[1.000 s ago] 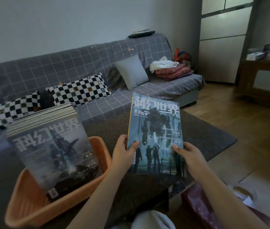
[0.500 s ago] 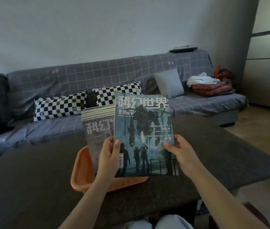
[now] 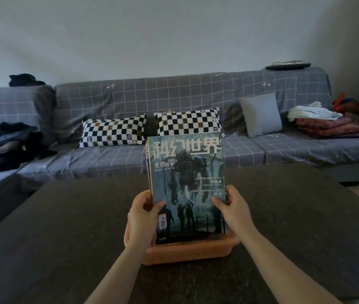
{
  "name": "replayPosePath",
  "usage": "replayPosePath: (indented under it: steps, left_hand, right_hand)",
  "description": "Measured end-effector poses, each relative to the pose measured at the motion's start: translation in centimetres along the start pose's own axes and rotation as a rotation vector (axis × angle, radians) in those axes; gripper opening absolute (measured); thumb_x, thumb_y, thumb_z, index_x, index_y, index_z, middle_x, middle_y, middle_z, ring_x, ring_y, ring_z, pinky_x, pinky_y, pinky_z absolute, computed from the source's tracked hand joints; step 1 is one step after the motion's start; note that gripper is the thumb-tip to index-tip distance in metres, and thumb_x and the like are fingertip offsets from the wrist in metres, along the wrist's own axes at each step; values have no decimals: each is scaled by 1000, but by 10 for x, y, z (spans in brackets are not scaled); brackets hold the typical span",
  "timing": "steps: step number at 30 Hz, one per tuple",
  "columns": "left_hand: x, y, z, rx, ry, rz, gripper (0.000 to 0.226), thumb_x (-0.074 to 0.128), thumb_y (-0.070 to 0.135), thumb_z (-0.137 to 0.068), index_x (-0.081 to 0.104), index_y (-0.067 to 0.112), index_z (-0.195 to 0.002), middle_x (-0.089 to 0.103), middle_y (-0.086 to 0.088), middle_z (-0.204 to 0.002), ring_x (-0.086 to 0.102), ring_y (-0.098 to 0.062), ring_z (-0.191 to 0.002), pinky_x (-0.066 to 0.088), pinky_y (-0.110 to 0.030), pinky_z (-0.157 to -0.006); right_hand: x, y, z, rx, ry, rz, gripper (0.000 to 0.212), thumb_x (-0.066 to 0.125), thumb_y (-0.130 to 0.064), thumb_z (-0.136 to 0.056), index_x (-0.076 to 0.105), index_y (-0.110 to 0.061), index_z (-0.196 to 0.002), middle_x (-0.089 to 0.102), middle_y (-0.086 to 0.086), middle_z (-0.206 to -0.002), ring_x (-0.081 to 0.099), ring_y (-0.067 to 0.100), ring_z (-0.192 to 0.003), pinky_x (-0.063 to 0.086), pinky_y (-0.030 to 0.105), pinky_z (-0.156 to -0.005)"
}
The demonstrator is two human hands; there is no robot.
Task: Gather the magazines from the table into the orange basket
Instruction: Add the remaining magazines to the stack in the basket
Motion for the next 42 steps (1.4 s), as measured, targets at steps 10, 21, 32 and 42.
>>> replayPosePath:
  steps: [10, 21, 32, 42]
  left_hand:
    - [-3, -20, -1, -73, 46, -286, 26, 79, 24, -77, 53, 20, -76, 63, 6, -78, 61, -7, -67, 51, -27, -54]
    - [0, -22, -1, -95, 18, -324, 31, 77, 30, -78, 46, 28, -78, 60, 8, -79, 60, -6, -69, 50, -25, -57]
    - [20, -31, -13, -75, -185, -288, 52, 52, 27, -97, 35, 23, -145, 63, 9, -117, 62, 1, -81, 53, -17, -60]
    - [37, -48, -13, -314, -431, 244, 58, 45, 29, -99, 18, 33, -151, 50, -1, -143, 47, -26, -130, 35, -54, -109]
  right_hand:
    - [18, 14, 0, -74, 55, 307, 65, 66, -18, -85, 35, -23, -142, 63, -5, -122, 63, 14, -103, 51, 28, -83]
    - [23, 31, -6, 42, 95, 379, 69, 71, -20, -80, 32, -19, -137, 62, 1, -119, 65, 10, -88, 40, 11, -51]
    - [35, 35, -18, 17, -90, 212, 63, 54, -38, -91, 22, -30, -146, 36, -7, -147, 48, 16, -123, 41, 32, -97]
    - [47, 48, -25, 78, -253, 100, 55, 46, -48, -92, 30, -35, -143, 29, -32, -114, 32, -6, -103, 28, 22, -91]
Point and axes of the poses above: each hand's wrist, its own z-axis away from the middle knuckle, its own x-axis out of the palm, y = z × x, the point moved 7 cm from there along -z, towards the middle knuckle
